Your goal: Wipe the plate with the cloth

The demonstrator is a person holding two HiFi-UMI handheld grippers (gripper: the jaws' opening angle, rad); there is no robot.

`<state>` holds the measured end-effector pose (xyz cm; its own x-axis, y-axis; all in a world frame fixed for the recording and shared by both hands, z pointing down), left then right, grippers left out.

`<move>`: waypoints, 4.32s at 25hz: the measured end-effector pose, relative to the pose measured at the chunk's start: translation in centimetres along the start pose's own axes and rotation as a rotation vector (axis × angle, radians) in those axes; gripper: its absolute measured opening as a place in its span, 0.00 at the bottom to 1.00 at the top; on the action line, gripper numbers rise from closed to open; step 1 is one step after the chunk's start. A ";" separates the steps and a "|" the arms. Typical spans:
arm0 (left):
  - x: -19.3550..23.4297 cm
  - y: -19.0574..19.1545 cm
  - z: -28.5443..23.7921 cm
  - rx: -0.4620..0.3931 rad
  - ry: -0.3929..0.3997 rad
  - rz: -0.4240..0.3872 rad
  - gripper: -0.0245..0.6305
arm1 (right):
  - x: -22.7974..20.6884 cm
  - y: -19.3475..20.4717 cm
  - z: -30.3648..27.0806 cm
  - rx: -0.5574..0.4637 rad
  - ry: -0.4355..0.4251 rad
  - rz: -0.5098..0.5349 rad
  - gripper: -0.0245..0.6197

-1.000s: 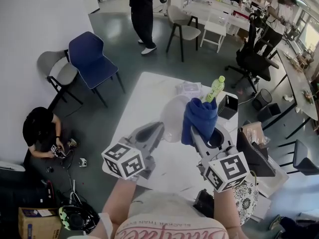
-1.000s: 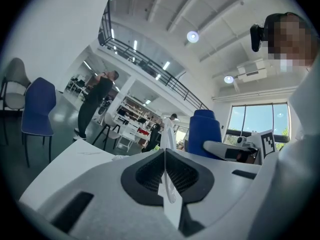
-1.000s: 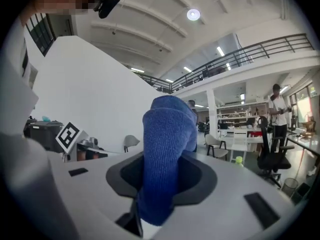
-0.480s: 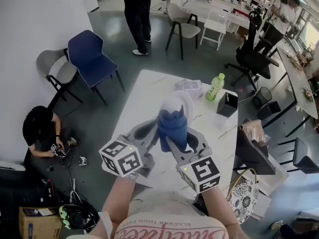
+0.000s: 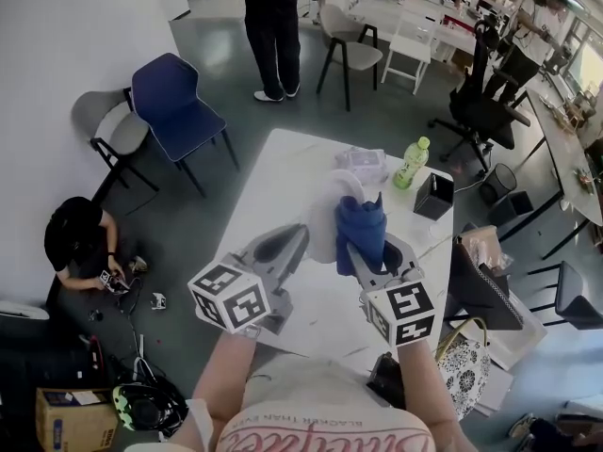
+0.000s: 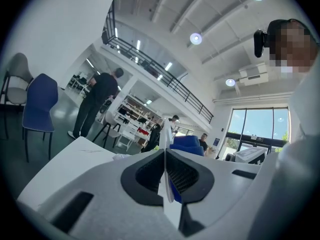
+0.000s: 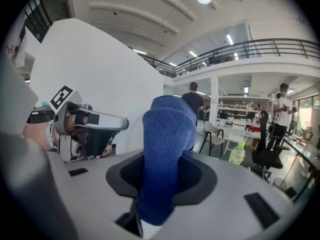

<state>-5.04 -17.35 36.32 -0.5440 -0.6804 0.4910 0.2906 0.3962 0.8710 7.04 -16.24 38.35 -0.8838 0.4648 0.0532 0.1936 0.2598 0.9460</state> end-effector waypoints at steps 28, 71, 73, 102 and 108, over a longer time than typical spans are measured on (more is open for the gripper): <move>-3.1 5.2 -1.0 0.117 0.011 -1.780 0.05 | -1.4 -7.4 5.6 -0.141 -0.201 0.050 0.23; -3.6 7.2 -2.2 0.162 0.127 -1.856 0.05 | -5.9 -0.6 1.6 0.119 -0.276 -0.127 0.23; -3.4 7.1 -2.3 0.170 0.119 -1.833 0.05 | -6.5 -0.1 2.4 0.095 -0.252 -0.191 0.23; 4.3 3.9 0.7 0.073 -0.154 -0.248 0.05 | -2.4 3.6 3.9 -0.001 -0.085 -0.234 0.23; 4.1 3.7 0.6 0.070 -0.164 -0.219 0.05 | -2.1 4.0 3.7 0.013 -0.074 -0.211 0.23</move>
<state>-6.64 -18.34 41.50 -0.7095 -0.6482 0.2765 0.0998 0.2960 0.9499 11.27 -13.00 40.84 -0.8719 0.4596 -0.1690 0.0137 0.3680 0.9297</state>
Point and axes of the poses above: the fingertips, and each gripper's own axes: z backward along the fingers, x to its left, y out of its underside, the point moved 2 cm from there along z, backward along the fingers, and after that the axes turned 3 degrees about y, right-handed, at the moved point
